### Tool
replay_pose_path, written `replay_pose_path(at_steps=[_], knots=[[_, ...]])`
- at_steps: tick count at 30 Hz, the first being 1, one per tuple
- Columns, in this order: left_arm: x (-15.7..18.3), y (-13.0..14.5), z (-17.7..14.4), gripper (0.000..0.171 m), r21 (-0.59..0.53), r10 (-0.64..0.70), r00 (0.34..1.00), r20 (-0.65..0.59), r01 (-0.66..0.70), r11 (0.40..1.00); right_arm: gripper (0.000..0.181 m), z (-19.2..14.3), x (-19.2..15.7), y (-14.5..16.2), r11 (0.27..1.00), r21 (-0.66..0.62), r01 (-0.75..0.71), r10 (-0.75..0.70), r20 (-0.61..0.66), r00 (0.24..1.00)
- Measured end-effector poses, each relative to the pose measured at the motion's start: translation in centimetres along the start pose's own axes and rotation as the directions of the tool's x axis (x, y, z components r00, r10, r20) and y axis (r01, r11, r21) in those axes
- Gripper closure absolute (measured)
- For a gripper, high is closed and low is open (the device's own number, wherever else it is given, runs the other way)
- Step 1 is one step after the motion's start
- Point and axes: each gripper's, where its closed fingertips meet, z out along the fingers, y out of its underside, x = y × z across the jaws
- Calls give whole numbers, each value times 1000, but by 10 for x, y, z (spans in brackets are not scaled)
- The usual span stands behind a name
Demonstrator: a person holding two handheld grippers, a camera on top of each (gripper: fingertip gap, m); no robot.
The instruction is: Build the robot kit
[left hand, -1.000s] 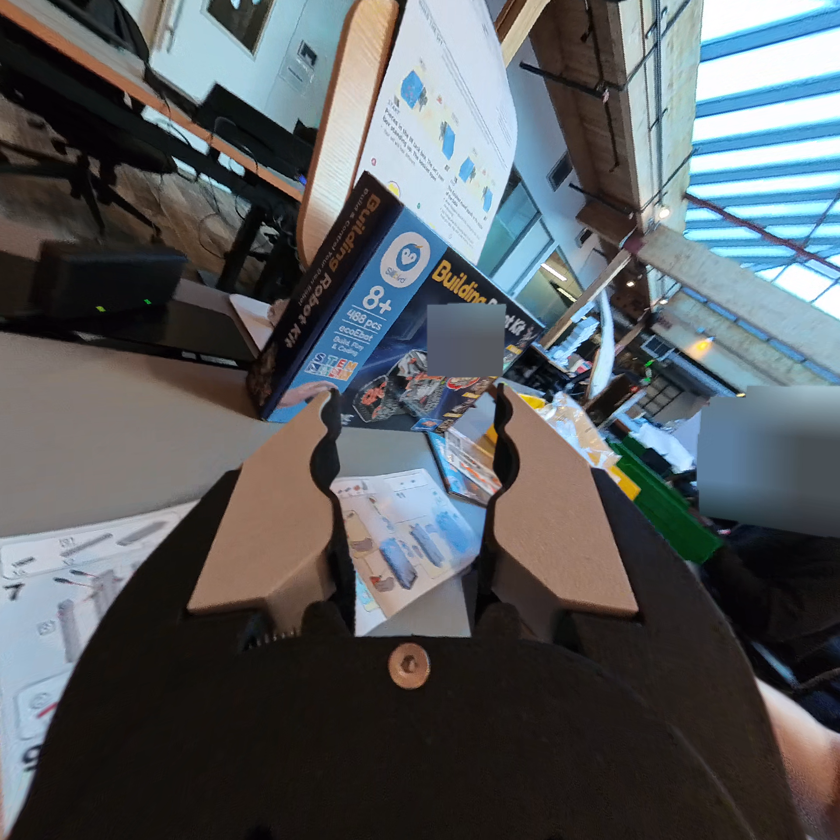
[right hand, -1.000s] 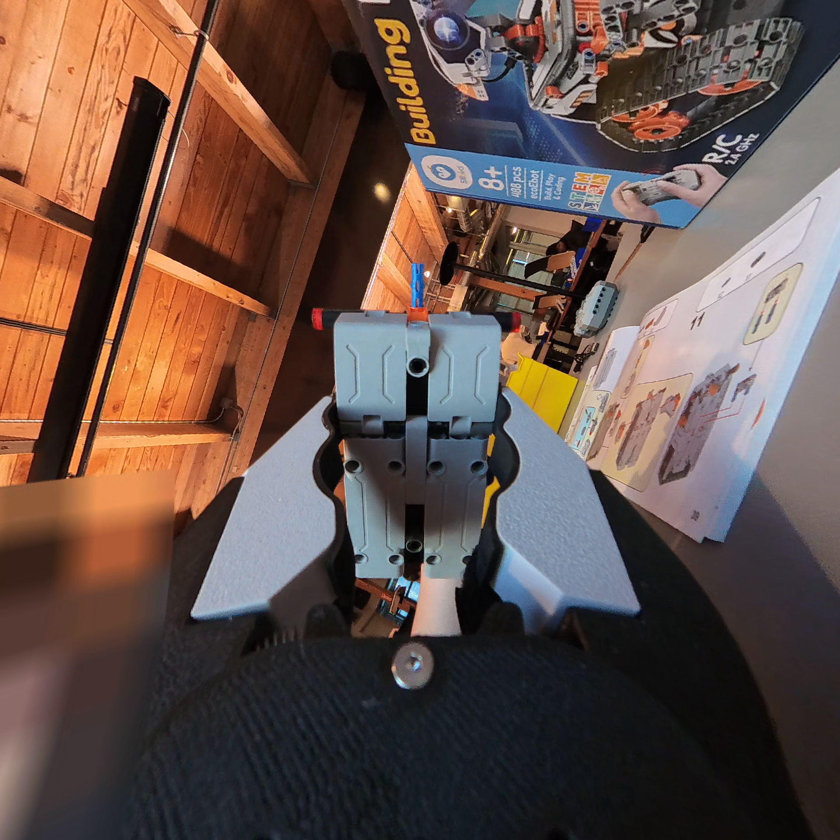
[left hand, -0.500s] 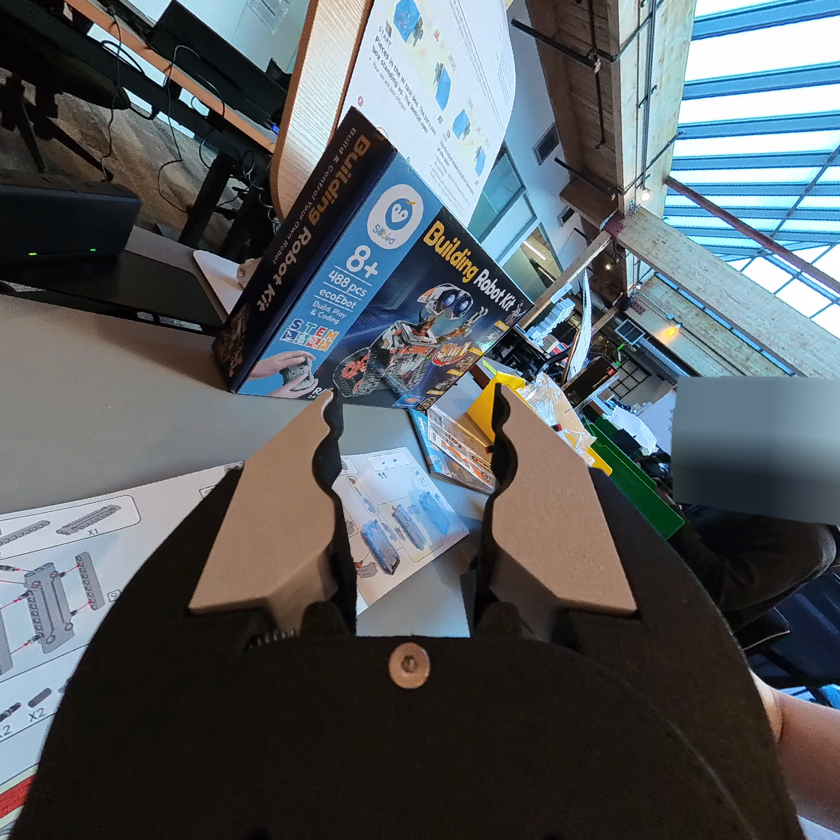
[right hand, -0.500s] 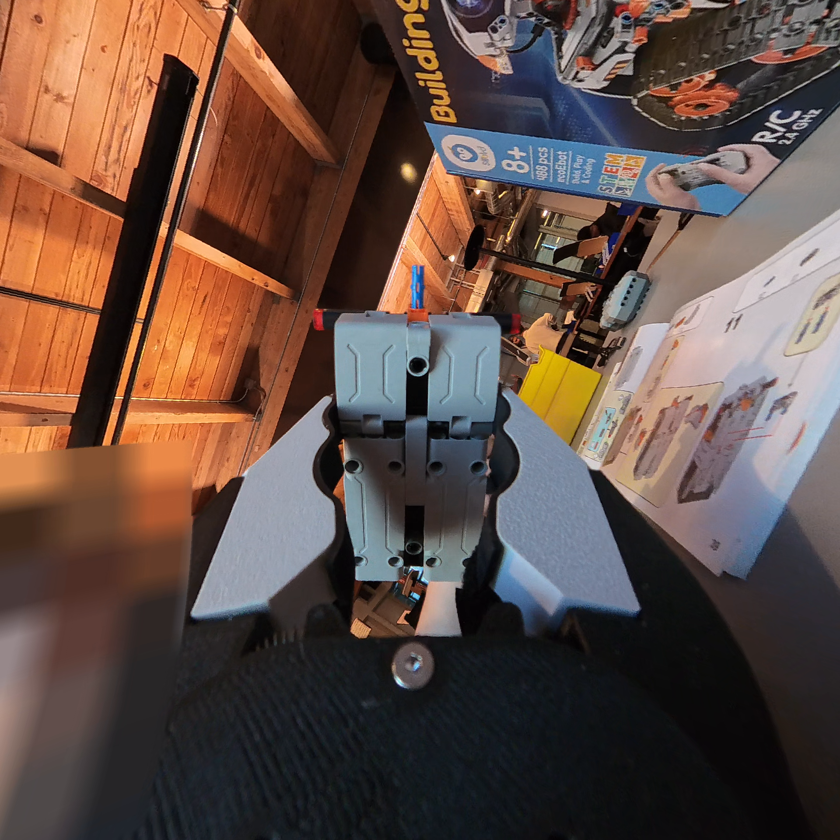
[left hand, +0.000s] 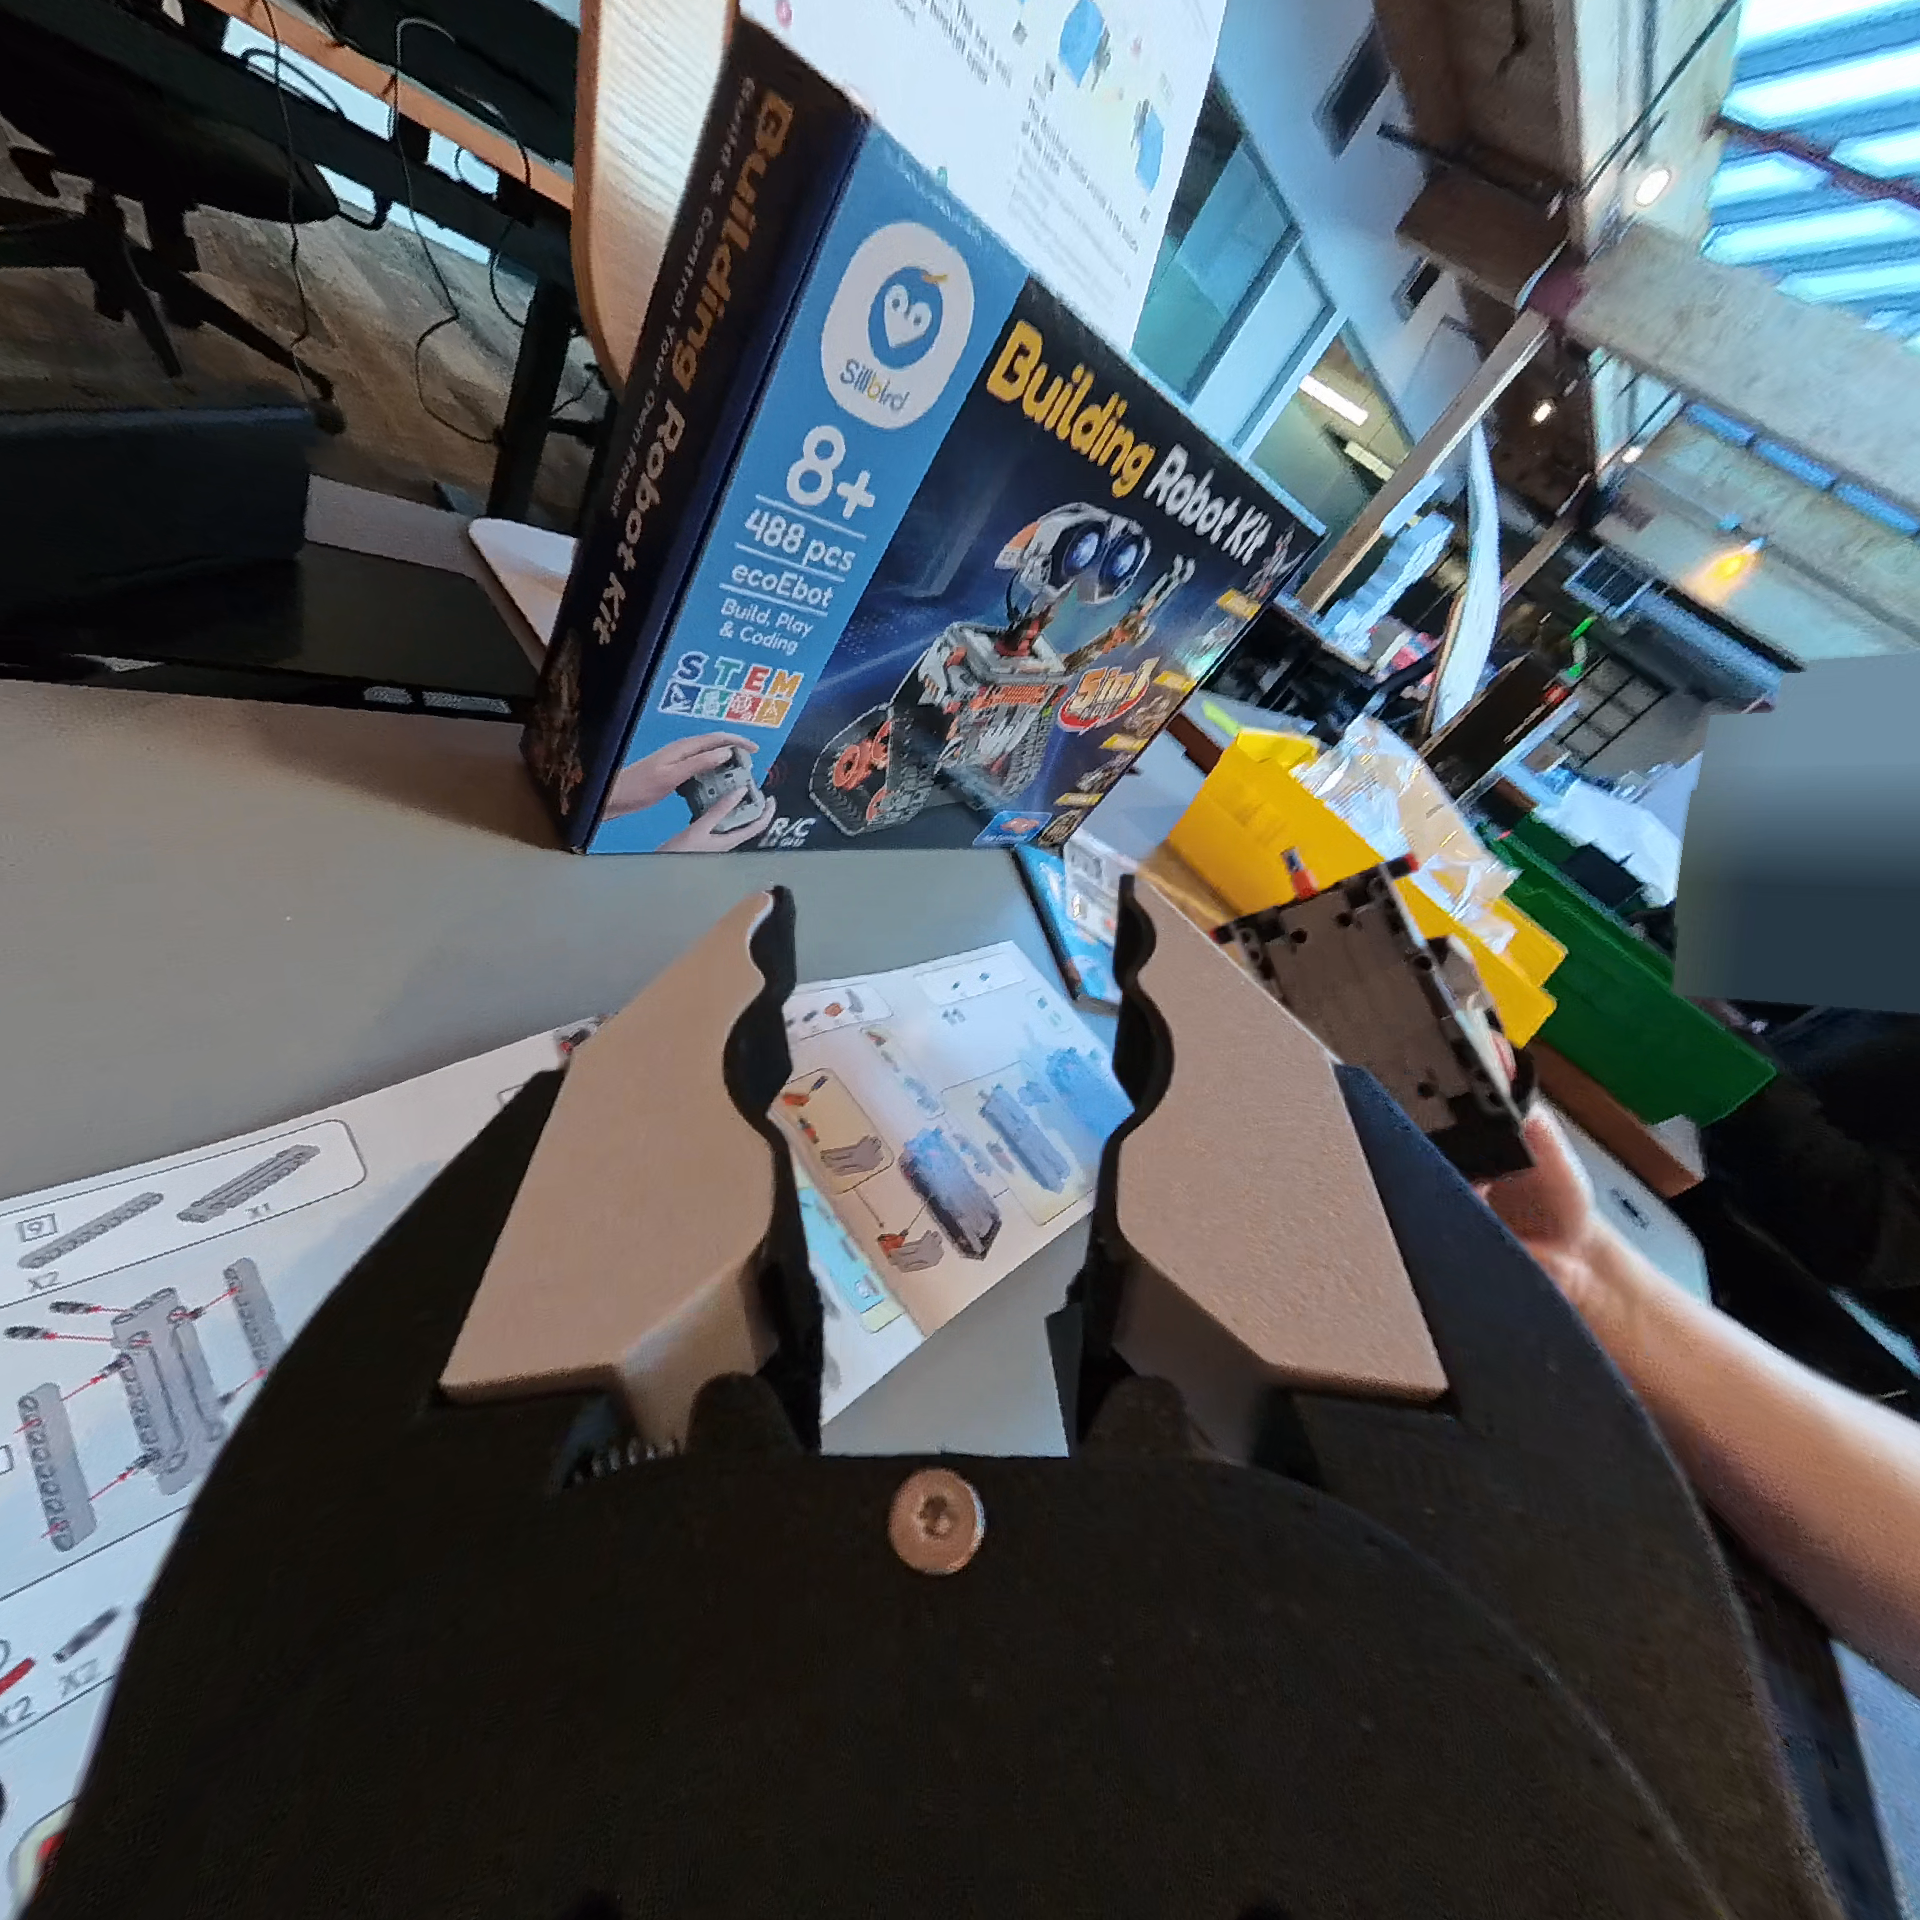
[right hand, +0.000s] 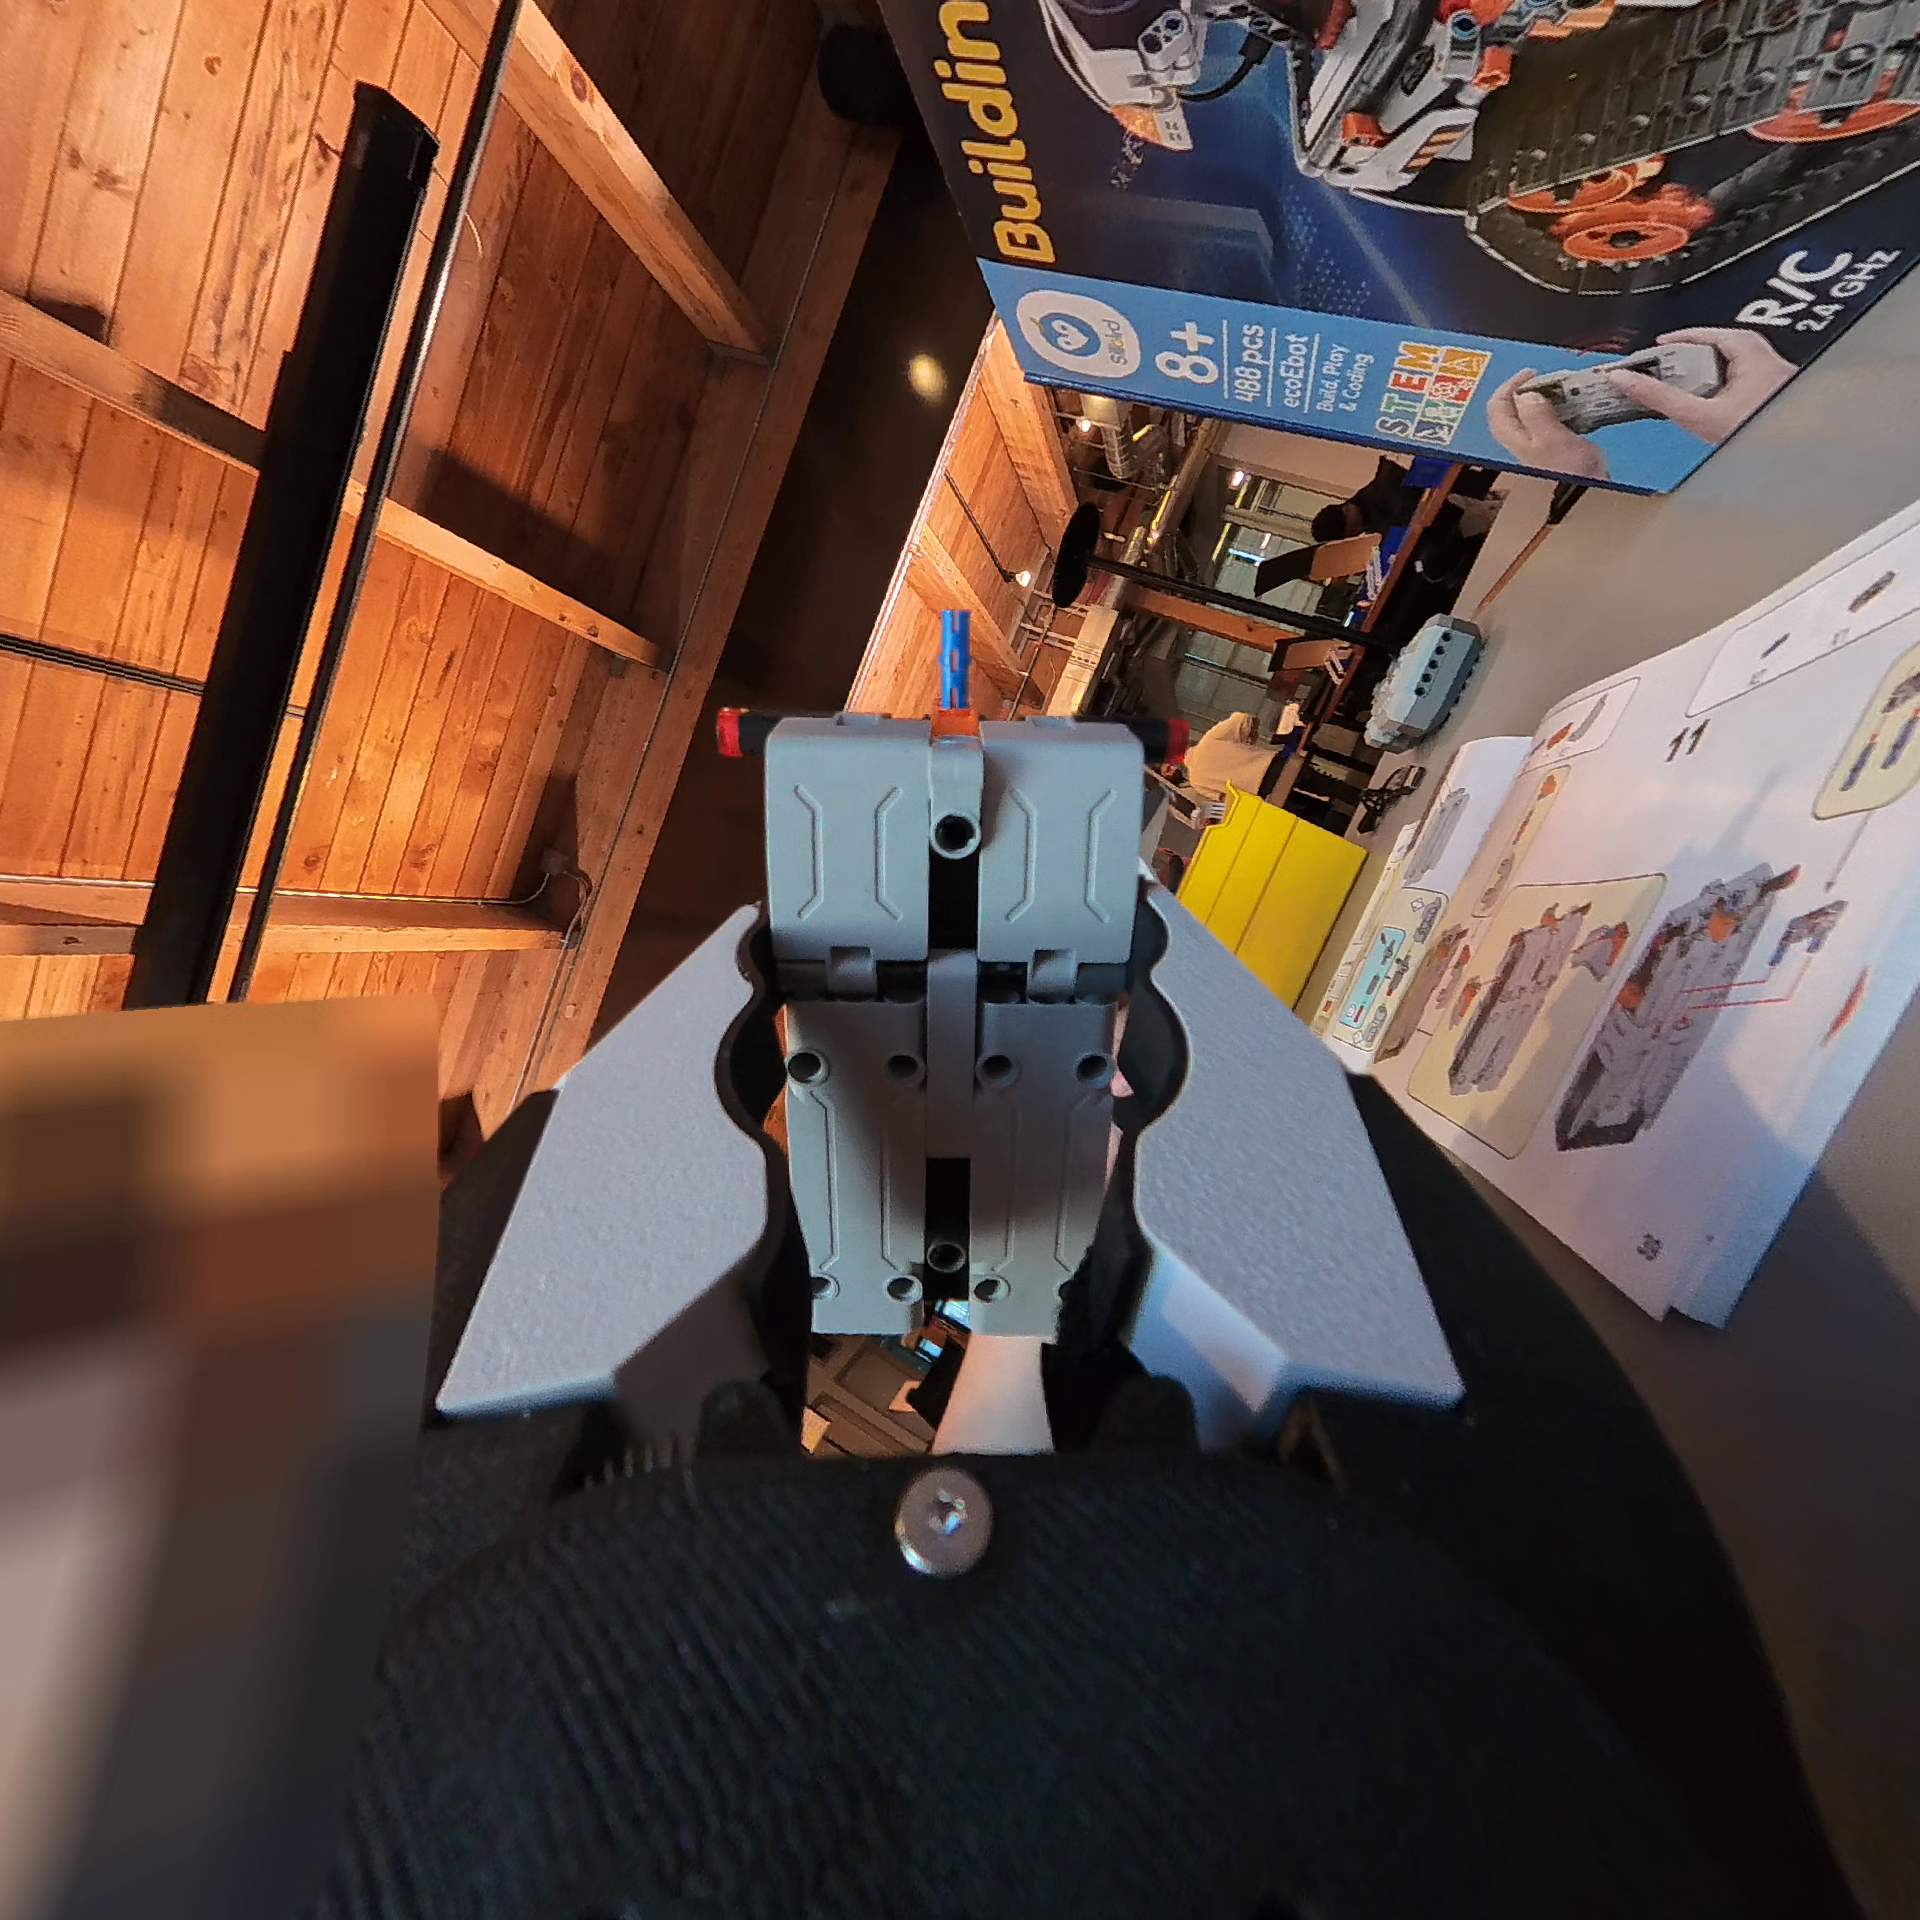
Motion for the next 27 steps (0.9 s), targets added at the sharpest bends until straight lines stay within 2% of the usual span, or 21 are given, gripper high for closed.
replay_pose_path(at_steps=[3,10,15,19,27], knots=[[1,6,4,112,-35,26,1000,9,-26,999,118,0,3,1,1000,-8,3,-3,-21,1000],[-1,3,1,112,-26,45,999,31,-44,999,118,0,2,1,1000,-5,1,-1,-17,1000],[9,-2,-1,116,9,-67,995,-73,68,998,118,0,0,2,1000,-11,18,-18,-19,1000],[4,-3,-2,115,13,-45,998,-41,45,999,117,2,0,4,999,-27,37,-37,-28,999],[6,-10,-6,115,40,-85,994,-70,88,995,118,3,0,7,1000,-22,11,-11,-26,1000]])
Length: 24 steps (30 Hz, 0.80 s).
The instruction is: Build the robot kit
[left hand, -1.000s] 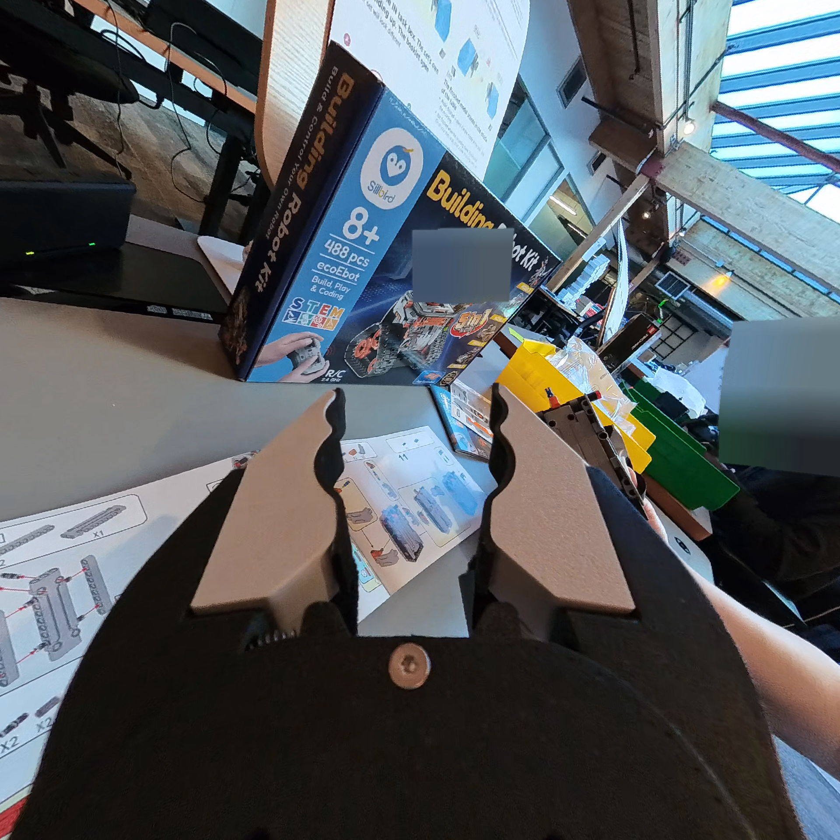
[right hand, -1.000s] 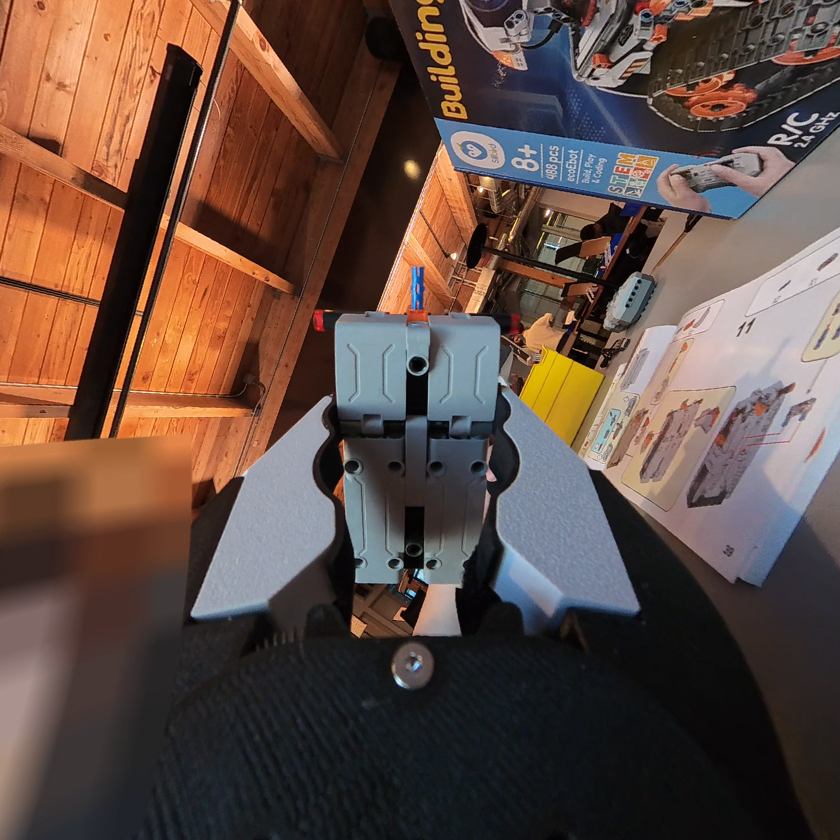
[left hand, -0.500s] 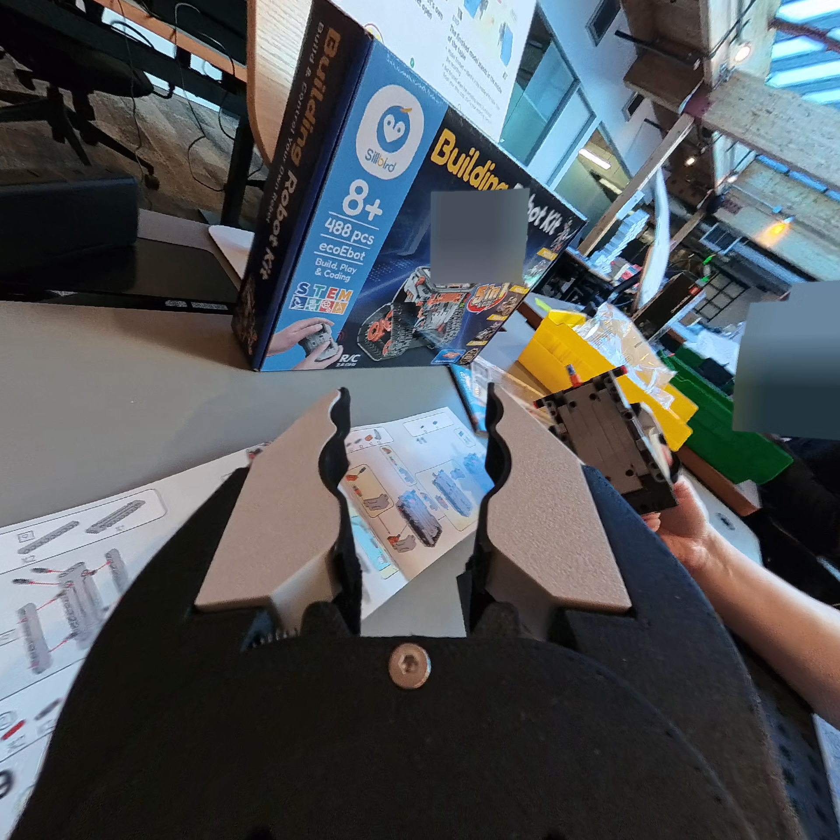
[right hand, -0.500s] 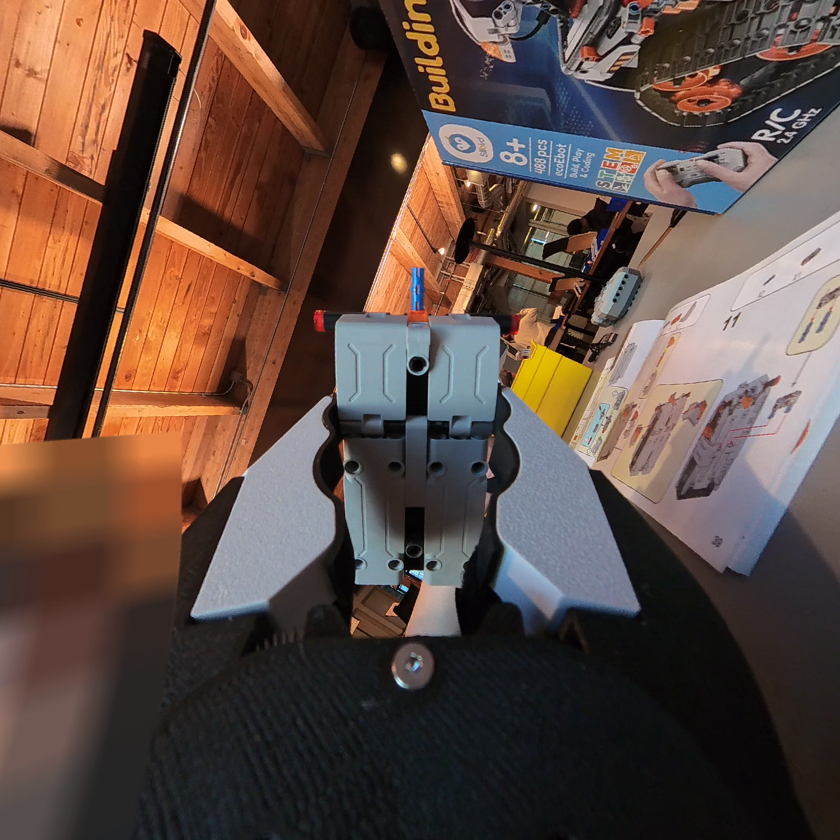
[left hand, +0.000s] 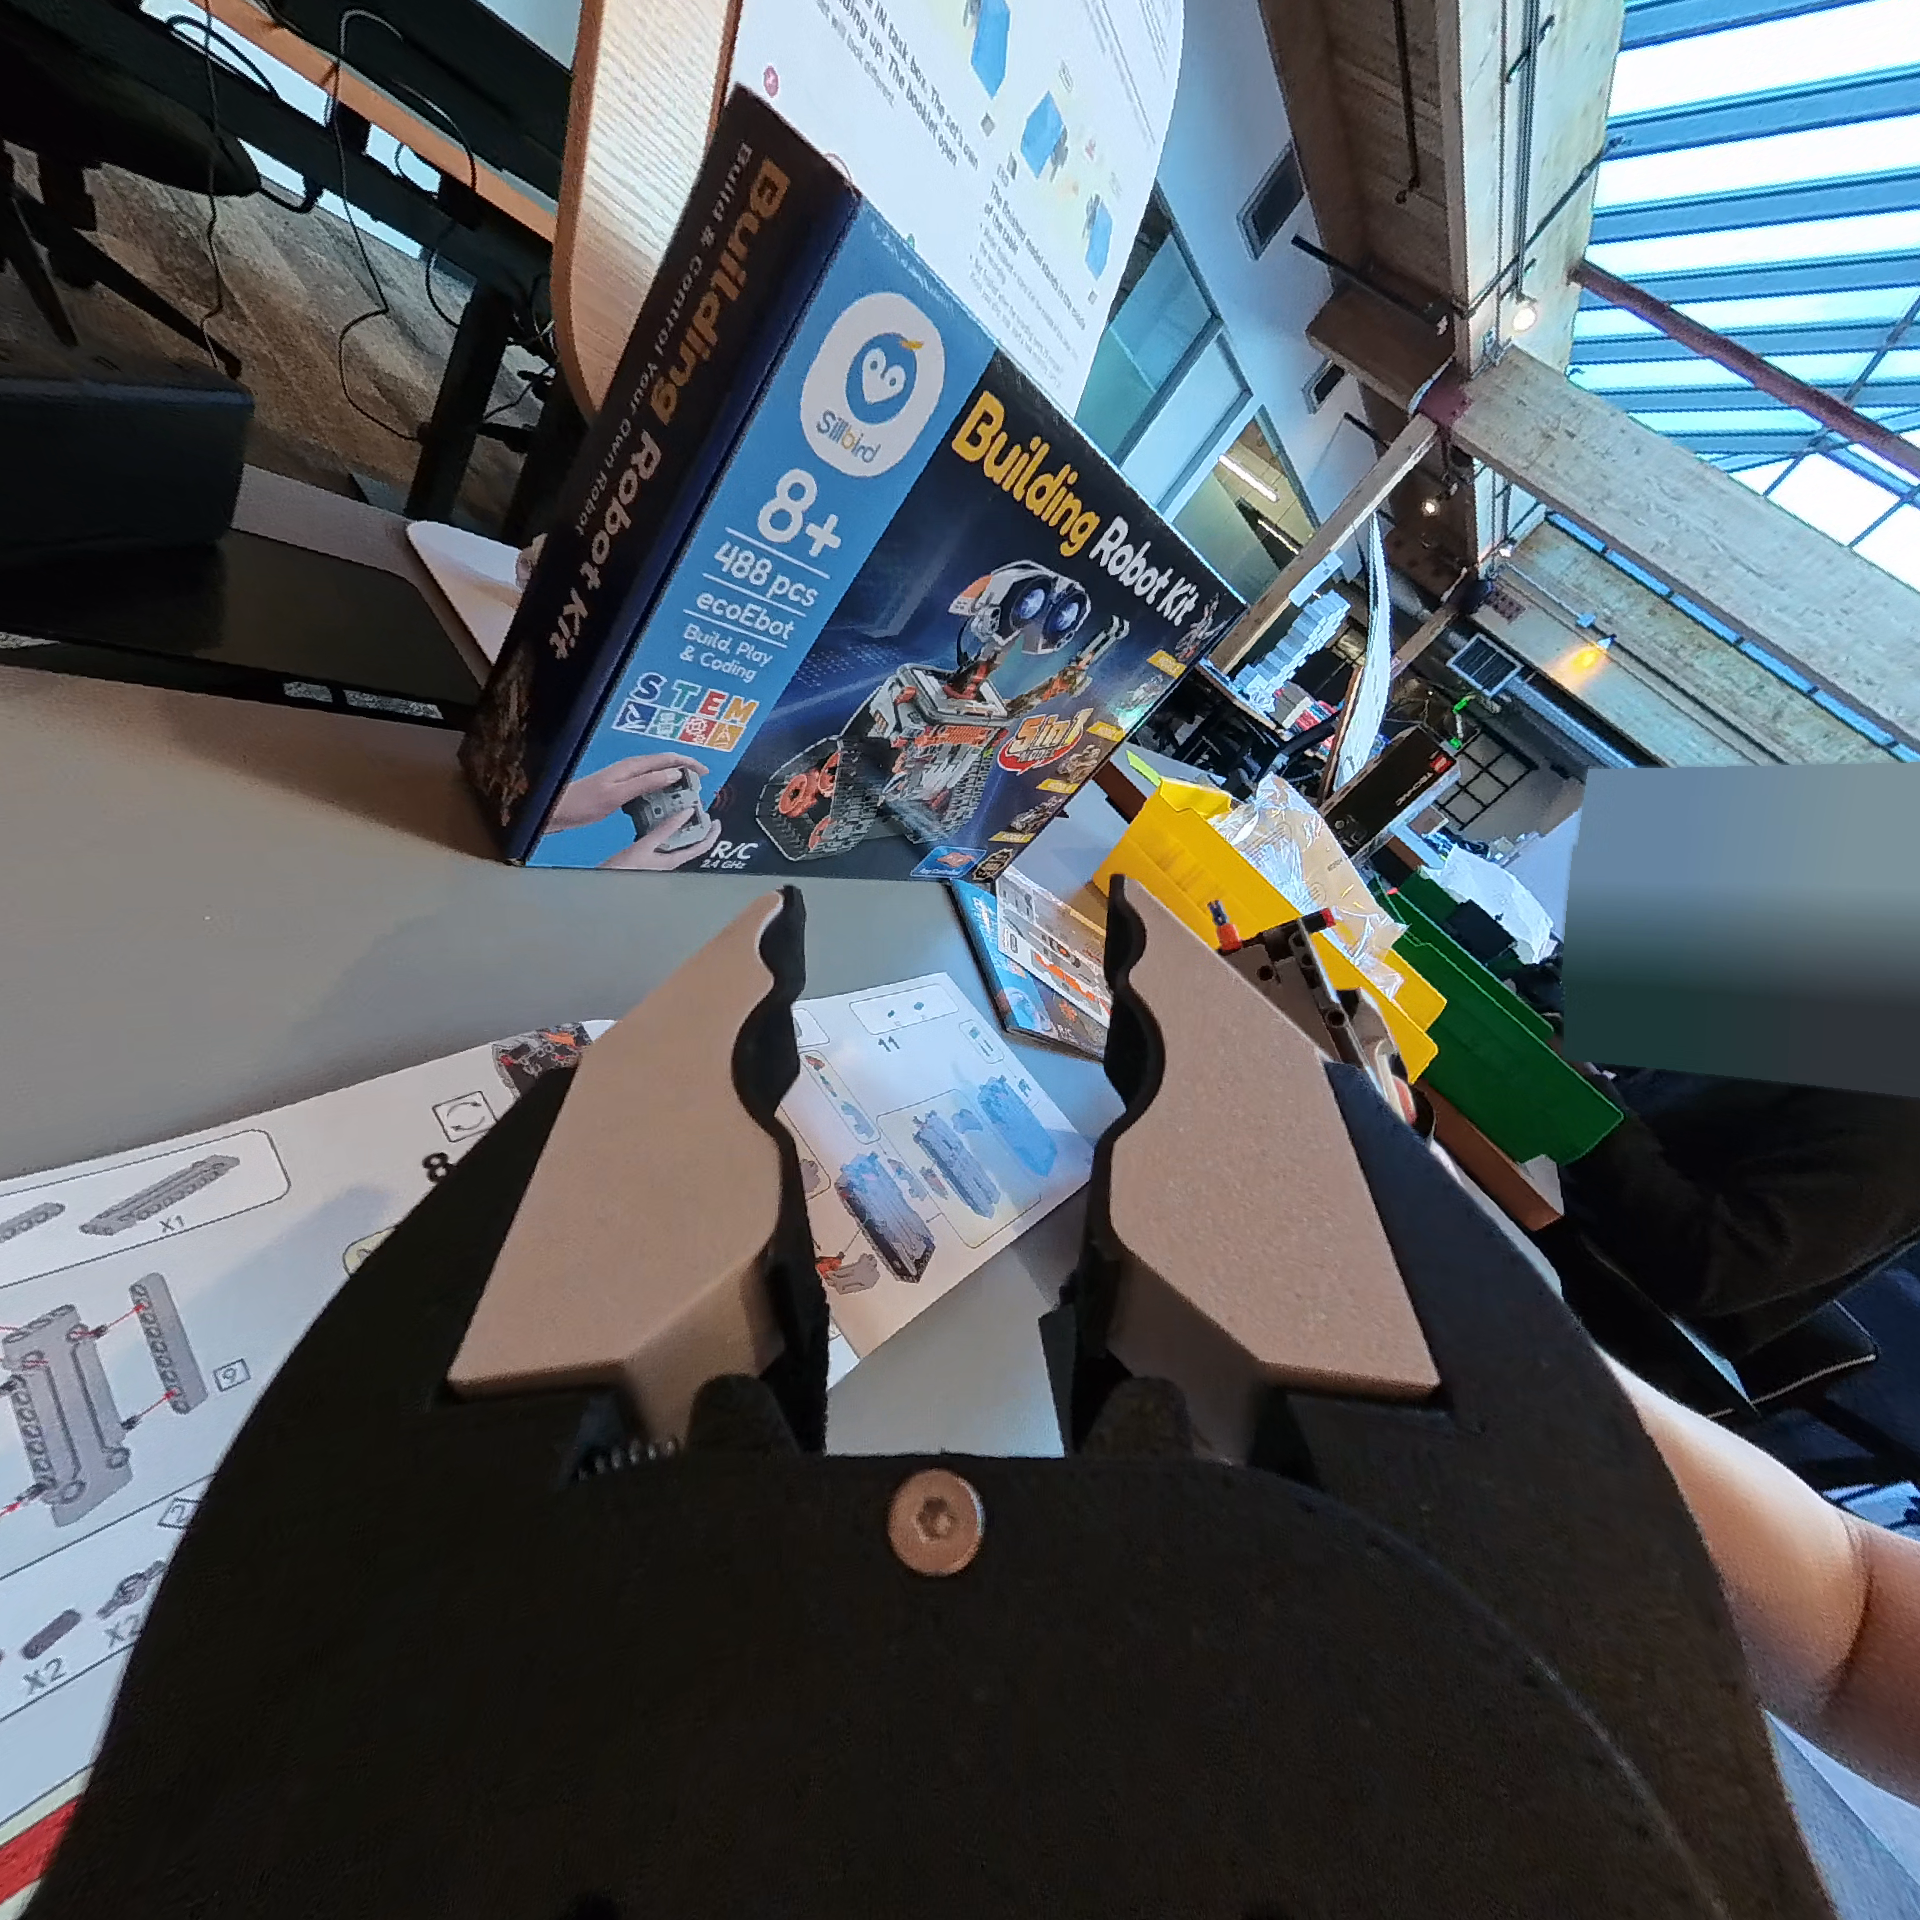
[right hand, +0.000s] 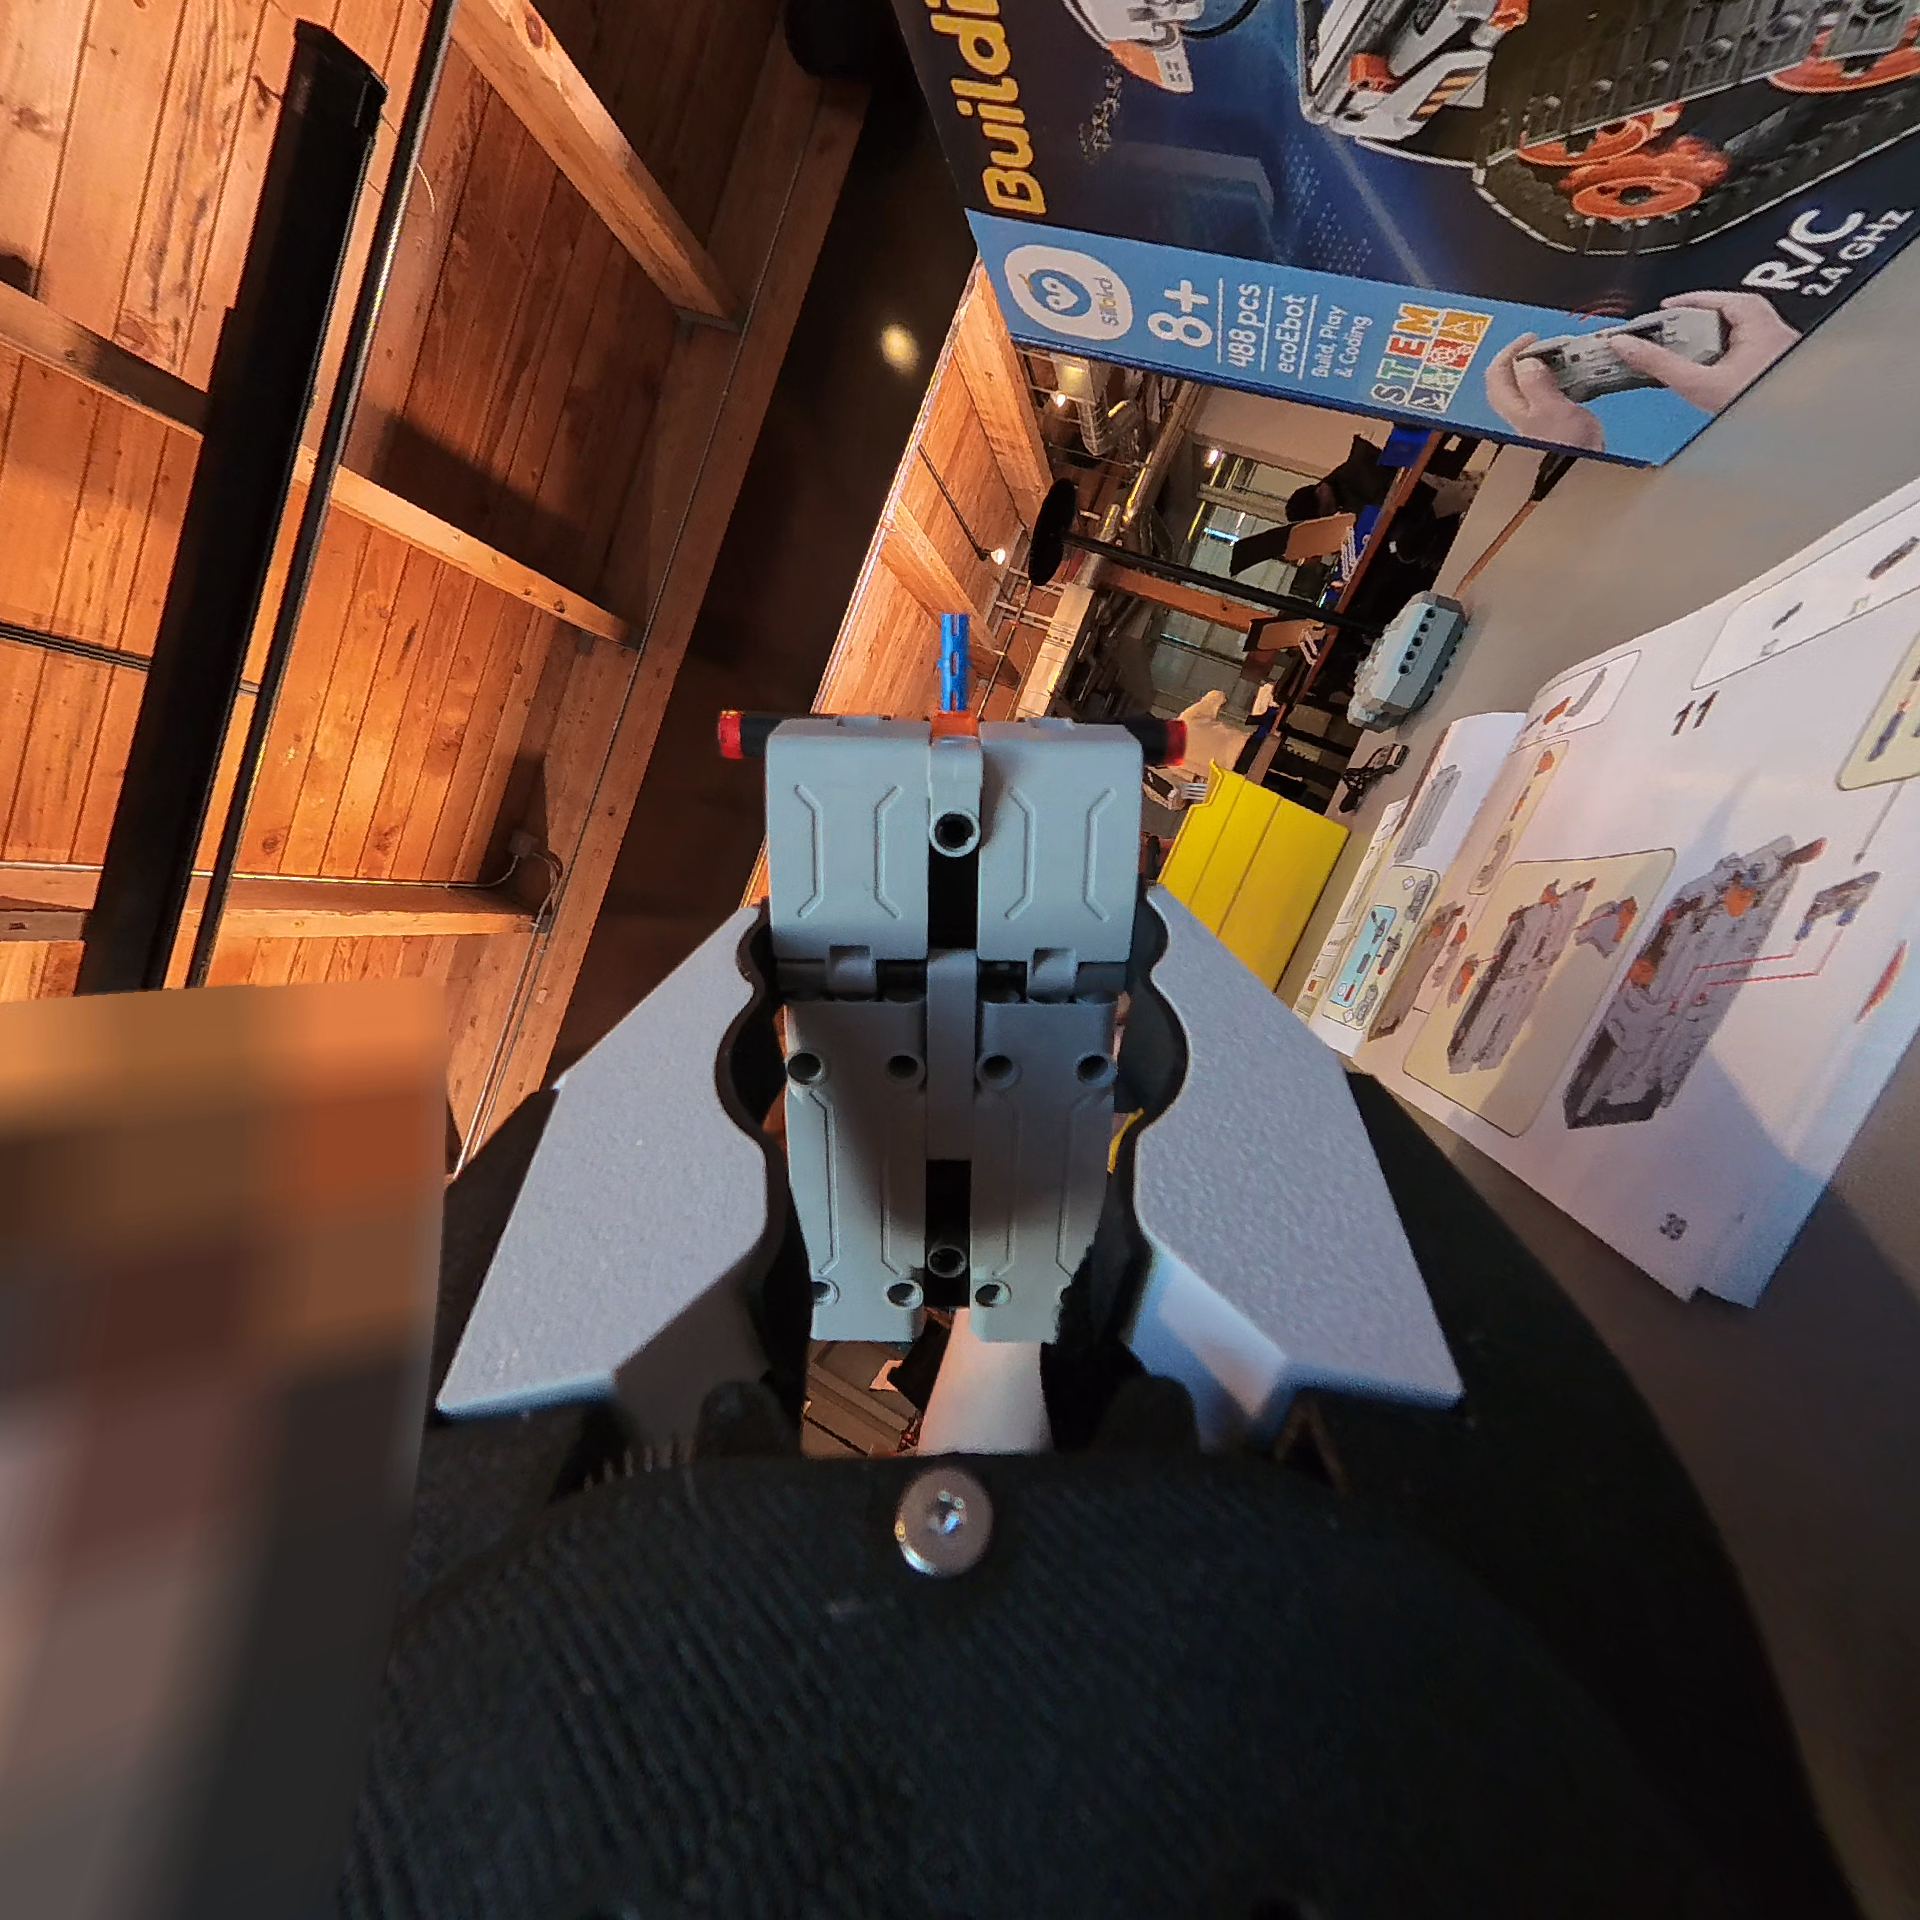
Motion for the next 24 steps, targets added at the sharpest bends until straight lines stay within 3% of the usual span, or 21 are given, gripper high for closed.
replay_pose_path(at_steps=[14,24], knots=[[-7,-19,-14,110,89,-60,998,-4,60,994,117,-2,5,-3,999,8,49,-48,-53,997],[-5,-15,-11,110,72,-70,997,-21,71,995,118,-1,7,-1,998,2,56,-56,-66,996]])
